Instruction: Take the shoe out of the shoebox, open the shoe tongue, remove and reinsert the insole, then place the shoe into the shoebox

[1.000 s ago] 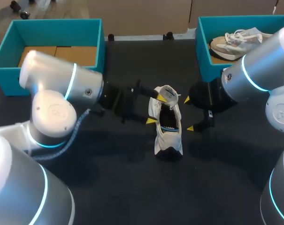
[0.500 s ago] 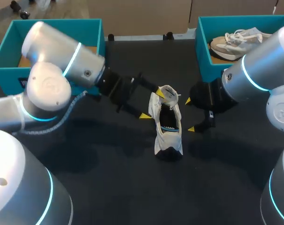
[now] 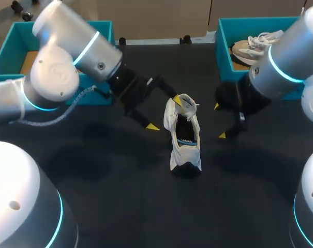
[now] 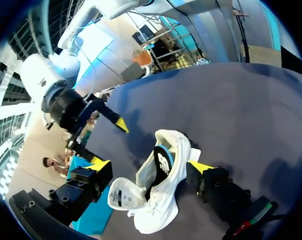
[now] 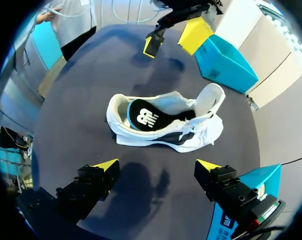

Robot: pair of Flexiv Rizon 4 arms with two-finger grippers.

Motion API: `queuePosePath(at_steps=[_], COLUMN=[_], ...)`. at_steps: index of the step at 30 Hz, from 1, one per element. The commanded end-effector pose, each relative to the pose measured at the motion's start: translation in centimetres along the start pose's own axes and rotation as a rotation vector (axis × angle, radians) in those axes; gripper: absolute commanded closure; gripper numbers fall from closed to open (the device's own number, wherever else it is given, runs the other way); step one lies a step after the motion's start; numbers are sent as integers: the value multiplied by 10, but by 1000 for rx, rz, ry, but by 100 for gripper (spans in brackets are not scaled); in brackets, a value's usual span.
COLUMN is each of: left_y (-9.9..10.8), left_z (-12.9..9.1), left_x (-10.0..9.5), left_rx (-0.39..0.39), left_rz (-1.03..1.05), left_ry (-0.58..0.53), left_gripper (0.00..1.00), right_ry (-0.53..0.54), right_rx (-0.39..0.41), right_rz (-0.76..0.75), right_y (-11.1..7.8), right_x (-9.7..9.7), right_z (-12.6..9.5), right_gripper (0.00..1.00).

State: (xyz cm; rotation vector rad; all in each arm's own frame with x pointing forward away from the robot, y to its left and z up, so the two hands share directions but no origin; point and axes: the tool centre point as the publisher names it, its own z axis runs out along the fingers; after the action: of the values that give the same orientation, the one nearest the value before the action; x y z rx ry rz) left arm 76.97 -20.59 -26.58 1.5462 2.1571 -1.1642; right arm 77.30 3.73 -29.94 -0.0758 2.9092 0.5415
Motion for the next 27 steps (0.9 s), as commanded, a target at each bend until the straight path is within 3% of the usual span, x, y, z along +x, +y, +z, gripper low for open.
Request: queuePosePath(at_steps=[1,11,19,27], left_y=[-2,-2,-2,-2], left_z=[-4,-4,-4,-4], left_x=[-1,-1,-1,-1], left_rx=[-4,-4,-4,-4], left_rz=[-2,-2,-2,-2], left_ry=[43,43,43,43], left_gripper=[0,0,0,0], right_ry=[16,43,62,70], right_rx=[29,86,48,61], right_rz=[0,35,62,72], right_y=[-3,-12,-8,-2], right_x=[-4,-13,-13,-9], right_z=[-23,-63,-102,-139], right_gripper=[0,0,0,0])
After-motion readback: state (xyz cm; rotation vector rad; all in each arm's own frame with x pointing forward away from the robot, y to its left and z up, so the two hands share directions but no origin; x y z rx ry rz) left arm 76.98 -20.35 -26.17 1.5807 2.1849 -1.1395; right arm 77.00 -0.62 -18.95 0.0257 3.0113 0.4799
